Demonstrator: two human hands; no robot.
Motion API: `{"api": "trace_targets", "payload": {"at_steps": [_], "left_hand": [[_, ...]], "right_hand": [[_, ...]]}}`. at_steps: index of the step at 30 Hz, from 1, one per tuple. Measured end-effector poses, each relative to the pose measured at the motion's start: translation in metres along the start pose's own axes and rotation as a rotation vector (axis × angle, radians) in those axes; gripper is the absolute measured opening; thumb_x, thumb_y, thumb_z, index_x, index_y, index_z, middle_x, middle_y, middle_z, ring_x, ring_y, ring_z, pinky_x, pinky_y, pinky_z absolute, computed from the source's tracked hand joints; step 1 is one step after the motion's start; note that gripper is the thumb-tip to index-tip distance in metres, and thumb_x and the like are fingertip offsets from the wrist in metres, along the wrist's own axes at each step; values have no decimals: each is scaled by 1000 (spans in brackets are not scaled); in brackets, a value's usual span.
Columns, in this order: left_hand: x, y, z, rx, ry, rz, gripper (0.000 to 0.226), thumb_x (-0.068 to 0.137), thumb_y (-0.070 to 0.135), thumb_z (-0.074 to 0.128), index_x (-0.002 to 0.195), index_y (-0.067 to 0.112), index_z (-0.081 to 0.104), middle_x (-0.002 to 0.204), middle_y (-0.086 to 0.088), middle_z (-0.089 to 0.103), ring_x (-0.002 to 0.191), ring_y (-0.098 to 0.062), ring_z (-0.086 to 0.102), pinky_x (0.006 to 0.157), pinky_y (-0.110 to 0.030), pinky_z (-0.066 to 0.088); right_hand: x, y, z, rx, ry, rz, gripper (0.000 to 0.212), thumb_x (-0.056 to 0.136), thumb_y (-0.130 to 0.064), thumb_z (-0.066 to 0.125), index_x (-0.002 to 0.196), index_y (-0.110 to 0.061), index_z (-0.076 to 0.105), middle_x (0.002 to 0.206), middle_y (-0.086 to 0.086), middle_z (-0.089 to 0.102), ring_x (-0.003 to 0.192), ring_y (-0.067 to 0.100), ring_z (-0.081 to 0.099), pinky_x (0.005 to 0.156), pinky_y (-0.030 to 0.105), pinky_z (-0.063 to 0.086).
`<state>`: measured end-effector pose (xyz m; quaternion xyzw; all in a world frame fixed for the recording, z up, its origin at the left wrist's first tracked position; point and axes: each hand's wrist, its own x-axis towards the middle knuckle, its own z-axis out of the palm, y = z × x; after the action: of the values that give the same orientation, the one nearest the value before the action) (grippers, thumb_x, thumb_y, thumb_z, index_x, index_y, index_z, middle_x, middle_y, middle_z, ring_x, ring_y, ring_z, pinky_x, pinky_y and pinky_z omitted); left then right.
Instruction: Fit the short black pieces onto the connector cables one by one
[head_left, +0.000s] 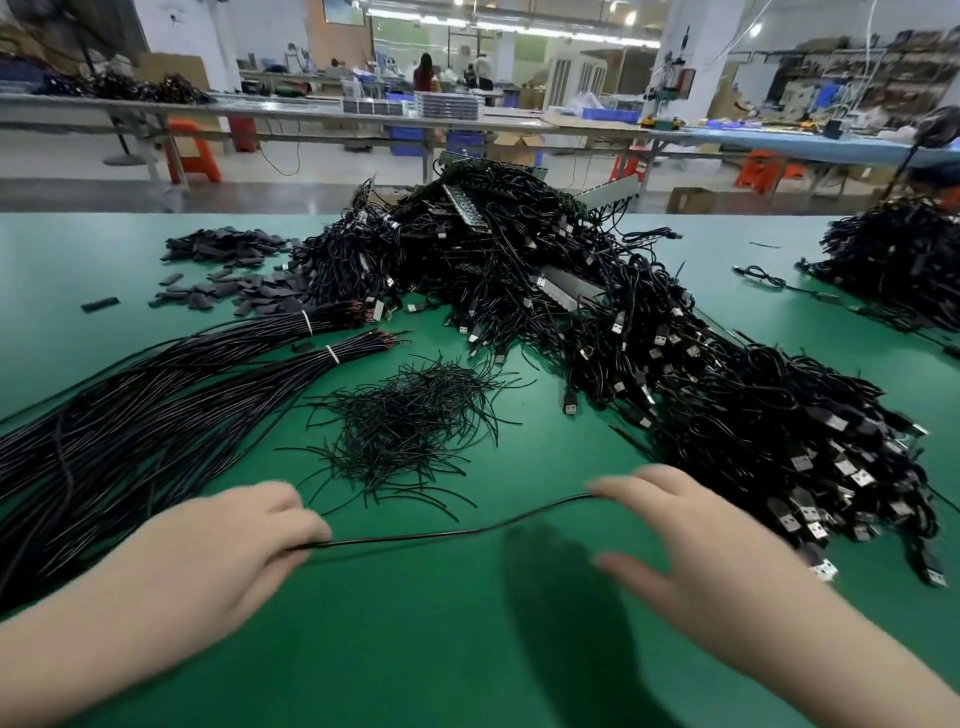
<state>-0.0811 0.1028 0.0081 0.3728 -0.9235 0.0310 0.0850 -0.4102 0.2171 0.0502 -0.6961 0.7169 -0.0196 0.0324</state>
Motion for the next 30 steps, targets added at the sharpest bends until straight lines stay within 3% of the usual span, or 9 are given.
{"api": "trace_targets", "payload": {"at_steps": [2,4,6,9,16,18,21,25,30], "left_hand": [[23,9,-26,-246,77,44,34,86,59,41,104,49,67,89,26,57,83,5,59,71,-13,48],[50,18,-47,-501,154,58,31,87,55,47,106,45,71,87,21,63,85,3,61,71,-9,45],[77,26,-63,-778,270,-8,23,87,38,65,109,41,70,83,12,66,73,1,64,68,-8,48],[115,41,-67,-1293,515,-218,35,82,22,73,115,31,65,79,9,65,70,-7,64,69,-20,55],[148,56,-45,-2293,464,-492,19,72,22,74,84,9,68,77,-1,69,68,-7,67,58,-15,55],[144,50,-37,-2368,477,-497,22,72,23,73,86,6,71,81,-2,72,71,-6,69,59,-14,55],[139,47,-29,-2207,202,-438,53,82,48,59,117,9,63,99,-2,74,82,-13,71,70,-24,59],[138,40,-26,-1947,-25,-500,62,95,63,32,99,18,73,92,-3,72,82,-18,69,76,-31,60],[136,35,-31,-1917,7,-515,61,101,54,32,82,20,80,101,-6,75,85,-17,71,73,-30,61]], "right_hand": [[25,-28,5,118,103,-172,61,91,-58,48,147,-43,27,150,-18,32,137,6,31,113,26,25],[52,-58,5,235,229,-284,50,95,-50,49,142,-36,42,147,-11,43,135,11,36,112,33,28],[75,-72,-4,463,369,-316,24,98,-37,51,111,-22,65,104,-8,68,98,11,60,87,32,45],[98,-77,-17,901,498,-229,23,100,-26,50,83,-18,62,54,-16,50,51,3,45,51,15,31],[117,-83,-13,1210,476,-124,32,102,-26,40,76,-28,59,53,-19,46,50,1,39,54,21,27],[117,-83,-5,1229,474,-134,29,102,-26,41,82,-28,61,53,-17,43,49,3,36,54,22,27],[115,-84,5,1167,481,-186,25,102,-23,42,83,-22,58,56,-17,45,54,3,39,58,23,31],[115,-78,9,1122,392,-216,23,100,-22,46,82,-24,60,58,-17,51,57,6,44,58,27,37],[116,-72,10,1018,281,-283,25,99,-21,49,77,-23,61,60,-8,54,59,26,50,59,39,47]]}}
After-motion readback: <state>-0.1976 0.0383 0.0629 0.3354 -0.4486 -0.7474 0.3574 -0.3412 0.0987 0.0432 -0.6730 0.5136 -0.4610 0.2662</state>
